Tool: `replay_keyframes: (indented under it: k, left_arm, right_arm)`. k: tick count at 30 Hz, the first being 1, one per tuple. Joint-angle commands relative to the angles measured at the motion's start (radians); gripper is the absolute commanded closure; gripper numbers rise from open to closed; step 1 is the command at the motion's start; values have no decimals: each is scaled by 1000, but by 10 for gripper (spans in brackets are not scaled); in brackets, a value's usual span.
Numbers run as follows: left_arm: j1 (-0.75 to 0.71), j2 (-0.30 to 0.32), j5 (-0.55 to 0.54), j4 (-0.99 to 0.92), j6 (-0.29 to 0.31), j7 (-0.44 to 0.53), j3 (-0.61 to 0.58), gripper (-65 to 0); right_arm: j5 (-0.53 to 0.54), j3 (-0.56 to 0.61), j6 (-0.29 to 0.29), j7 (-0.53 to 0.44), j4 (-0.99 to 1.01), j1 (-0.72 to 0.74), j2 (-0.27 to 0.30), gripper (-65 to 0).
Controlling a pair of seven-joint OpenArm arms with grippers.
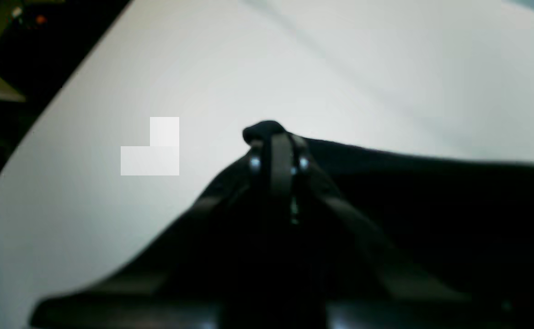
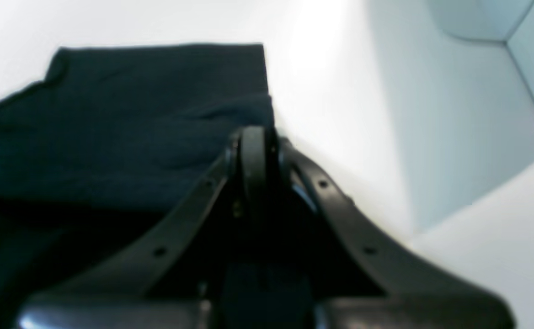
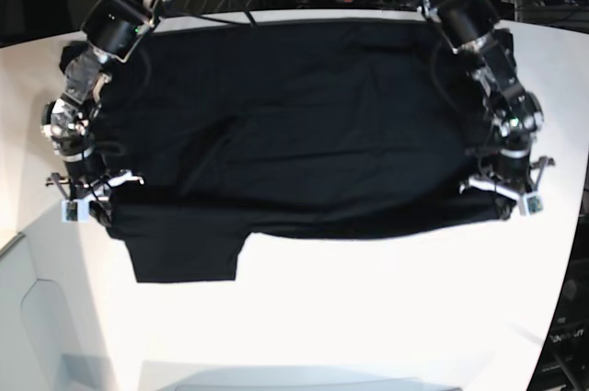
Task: Fold the T-shirt properly
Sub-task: 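Fold the grasped corners toward the collar edge with both grippers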
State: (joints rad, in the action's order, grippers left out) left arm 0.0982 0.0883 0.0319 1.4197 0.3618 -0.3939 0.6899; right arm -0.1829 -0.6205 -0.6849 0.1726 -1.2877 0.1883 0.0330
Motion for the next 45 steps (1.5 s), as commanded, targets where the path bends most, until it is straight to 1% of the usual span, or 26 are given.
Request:
replay_keyframes:
  k: [1, 7, 13, 17, 23, 26, 30, 32, 35, 37, 42, 45]
  left_arm:
    - [5, 15, -22, 45, 1, 33, 0, -1]
    - [-104, 15, -100, 131, 1, 33, 1, -1]
    - [-159, 15, -148, 149, 1, 33, 70, -1]
    - [-197, 15, -148, 149, 3, 33, 72, -1]
    - [-229, 17, -146, 149, 3, 31, 72, -1]
    - [-259, 17, -146, 181, 3, 31, 72, -1]
    - [-271, 17, -146, 211, 3, 31, 72, -1]
    - [-271, 31, -146, 212, 3, 10, 72, -1]
    - [-260, 64, -148, 198, 3, -58, 70, -1]
    - [-259, 67, -148, 198, 3, -89, 67, -1]
    - [-259, 57, -148, 198, 3, -93, 64, -1]
    - [-259, 57, -148, 188, 3, -90, 63, -1]
  right_arm:
    - [21, 1, -13, -32, -36, 10, 12, 0]
    - [21, -6, -13, -34, -99, -33, 12, 0]
    - [21, -6, -13, -34, -148, -74, 15, 0]
    - [21, -37, -13, -41, -148, -88, 17, 0]
    - [21, -45, -13, -43, -149, -109, 17, 0]
    - [21, -69, -13, -44, -171, -129, 12, 0]
    - [21, -74, -13, -44, -195, -146, 9, 0]
    - [21, -75, -13, -44, -195, -148, 11, 0]
    - [21, -75, -13, -44, -194, -172, 15, 0]
    - [21, -75, -13, -44, -191, -178, 12, 0]
    - [20, -69, -13, -44, -188, -211, 8, 0]
    - [16, -68, -13, -41, -178, -221, -6, 0]
